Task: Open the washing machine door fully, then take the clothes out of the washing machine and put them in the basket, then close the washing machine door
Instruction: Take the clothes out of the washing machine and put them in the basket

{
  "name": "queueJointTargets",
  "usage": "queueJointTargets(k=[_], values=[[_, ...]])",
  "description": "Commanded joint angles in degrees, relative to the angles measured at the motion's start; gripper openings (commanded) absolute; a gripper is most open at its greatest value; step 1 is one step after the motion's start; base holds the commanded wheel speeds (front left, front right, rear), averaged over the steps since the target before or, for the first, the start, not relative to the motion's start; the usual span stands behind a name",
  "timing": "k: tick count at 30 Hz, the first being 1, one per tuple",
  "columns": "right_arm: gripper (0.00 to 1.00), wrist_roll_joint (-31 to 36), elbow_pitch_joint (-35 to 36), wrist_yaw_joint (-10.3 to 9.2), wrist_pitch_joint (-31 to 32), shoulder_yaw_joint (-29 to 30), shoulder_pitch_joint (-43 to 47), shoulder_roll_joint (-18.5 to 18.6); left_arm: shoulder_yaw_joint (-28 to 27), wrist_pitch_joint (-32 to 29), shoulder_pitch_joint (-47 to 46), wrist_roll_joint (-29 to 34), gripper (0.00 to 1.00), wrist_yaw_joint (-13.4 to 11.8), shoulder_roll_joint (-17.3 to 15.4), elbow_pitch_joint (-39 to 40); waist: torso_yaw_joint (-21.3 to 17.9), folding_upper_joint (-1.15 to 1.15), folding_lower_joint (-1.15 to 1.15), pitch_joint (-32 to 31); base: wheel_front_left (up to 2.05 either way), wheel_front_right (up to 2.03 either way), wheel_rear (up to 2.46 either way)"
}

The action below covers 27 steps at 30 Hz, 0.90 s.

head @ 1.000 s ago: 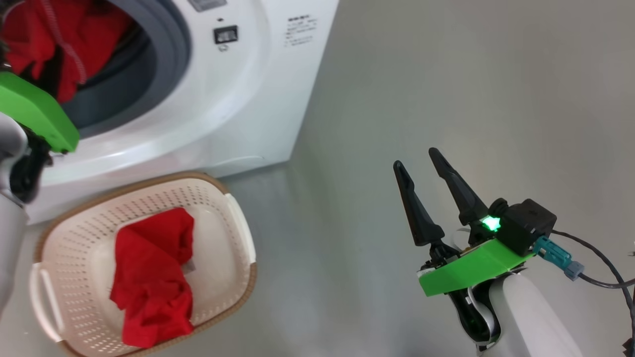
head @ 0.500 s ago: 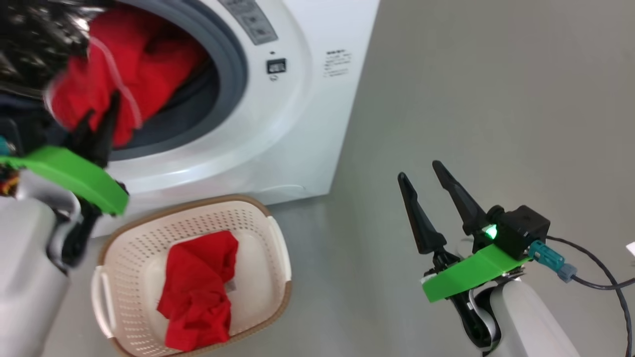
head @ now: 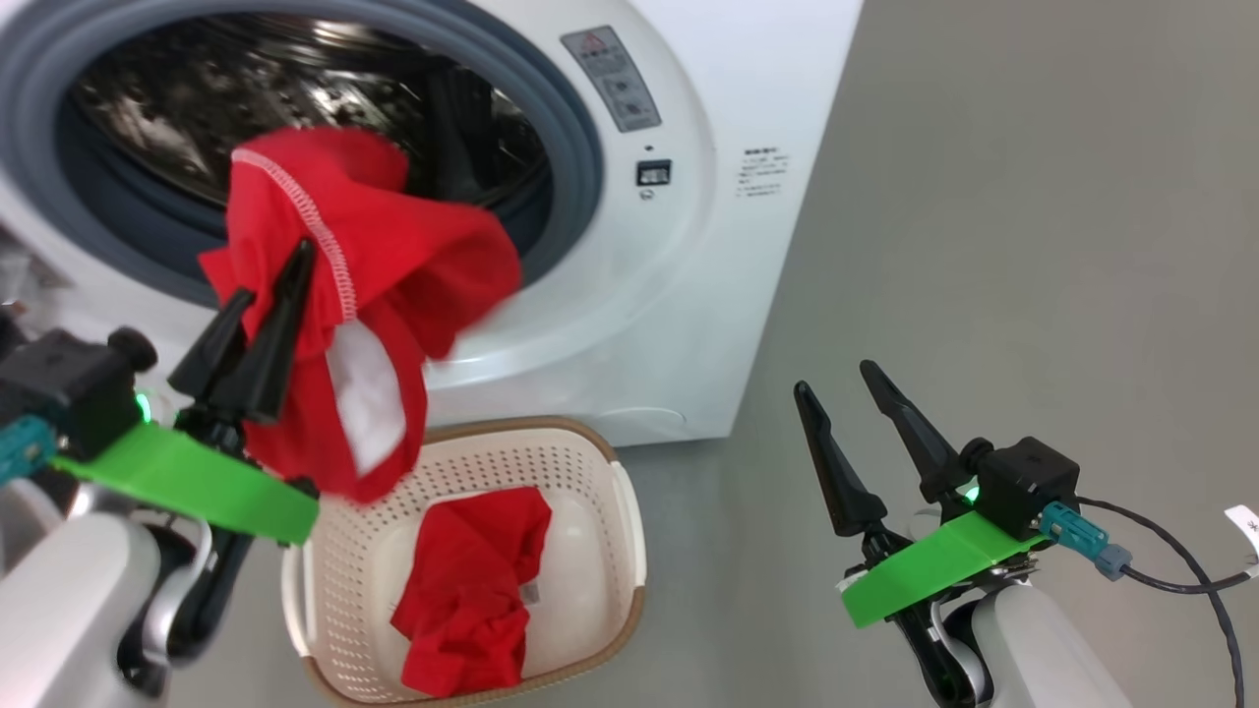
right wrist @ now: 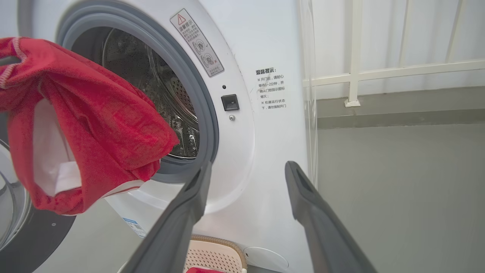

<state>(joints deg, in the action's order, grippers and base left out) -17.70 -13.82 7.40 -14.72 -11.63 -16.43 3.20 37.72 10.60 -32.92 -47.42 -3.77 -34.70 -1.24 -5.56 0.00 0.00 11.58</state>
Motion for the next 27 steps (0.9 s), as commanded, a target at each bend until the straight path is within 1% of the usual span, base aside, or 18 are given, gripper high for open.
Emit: queueJointTargets(k=[1, 5, 7, 9, 11, 14, 17, 20, 24, 25, 26, 27], values=[[1.00, 0.2, 1.0, 0.09, -0.3, -1.0, 0.3, -0.3, -3.1, 0.1, -0.1, 0.8, 0.00, -1.6, -3.3, 4.4, 1.8, 0.00, 0.00, -1.9, 0.00, 0.00, 0.00], [1.00, 0.3, 0.7, 0.09, -0.3, -1.0, 0.6, -0.3, -3.4, -1.0, 3.0, 1.0, 0.00, -4.7, -5.0, 11.6, 2.5, 0.00, 0.00, -2.5, 0.00, 0.00, 0.00], [1.00, 0.3, 0.4, 0.09, -0.3, -1.3, 0.6, -0.3, -2.6, -1.4, 5.8, 0.5, 0.00, -5.9, -5.3, 14.4, 2.6, 0.00, 0.00, -2.6, 0.00, 0.00, 0.00], [1.00, 0.2, 0.4, 0.09, -0.3, -1.6, 0.4, -0.3, -1.6, -1.5, 7.7, 0.3, 0.00, -6.0, -5.2, 14.2, 2.4, 0.00, 0.00, -2.4, 0.00, 0.00, 0.00], [1.00, 0.1, 0.4, 0.09, -0.3, -1.9, 0.1, -0.3, -0.5, -1.1, 9.4, 0.0, 0.00, -5.7, -4.5, 13.2, 2.1, 0.00, 0.00, -2.1, 0.00, 0.00, 0.00], [1.00, 0.1, 0.6, 0.09, -0.3, -1.9, -0.1, -0.3, 1.4, -0.3, 11.0, -0.2, 0.00, -4.2, -3.2, 10.0, 1.2, 0.00, 0.00, -1.4, 0.00, 0.00, 0.00], [1.00, 0.3, 1.0, 0.09, -0.3, -1.7, -0.4, -0.3, 3.0, 0.5, 11.4, -1.0, 0.00, -1.5, -1.4, 5.0, 0.3, 0.00, 0.00, -0.6, 0.00, 0.00, 0.00], [1.00, 0.5, 1.4, 0.09, -0.3, -1.6, -0.8, -0.3, 3.9, 1.2, 10.7, -1.8, 0.00, 1.6, 0.2, -1.8, -0.8, 0.00, 0.00, 0.1, 0.00, 0.00, 0.00], [1.00, 0.7, 2.1, 0.09, -0.3, -1.3, -1.0, -0.3, 5.0, 2.2, 8.9, -1.4, 0.00, 4.9, 2.4, -11.5, -2.5, 0.00, 0.00, 1.2, 0.00, 0.00, 0.00], [1.00, 0.7, 2.1, 0.09, -0.3, -1.3, -1.0, -0.3, 5.0, 2.2, 8.9, -1.4, 0.00, 4.9, 2.4, -11.5, -2.5, 0.00, 0.00, 1.2, 0.00, 0.00, 0.00], [1.00, 0.7, 2.5, 0.09, -0.3, -1.2, -0.9, -0.3, 5.5, 2.7, 7.8, -0.6, 0.00, 6.5, 3.3, -16.4, -3.3, 0.00, 0.00, 1.9, 0.00, 0.00, 0.00], [1.00, 0.7, 2.7, 0.09, -0.3, -1.1, -0.9, -0.3, 5.7, 3.0, 7.2, -0.2, 0.00, 7.2, 3.8, -18.8, -3.7, 0.00, 0.00, 2.2, 0.00, 0.00, 0.00]])
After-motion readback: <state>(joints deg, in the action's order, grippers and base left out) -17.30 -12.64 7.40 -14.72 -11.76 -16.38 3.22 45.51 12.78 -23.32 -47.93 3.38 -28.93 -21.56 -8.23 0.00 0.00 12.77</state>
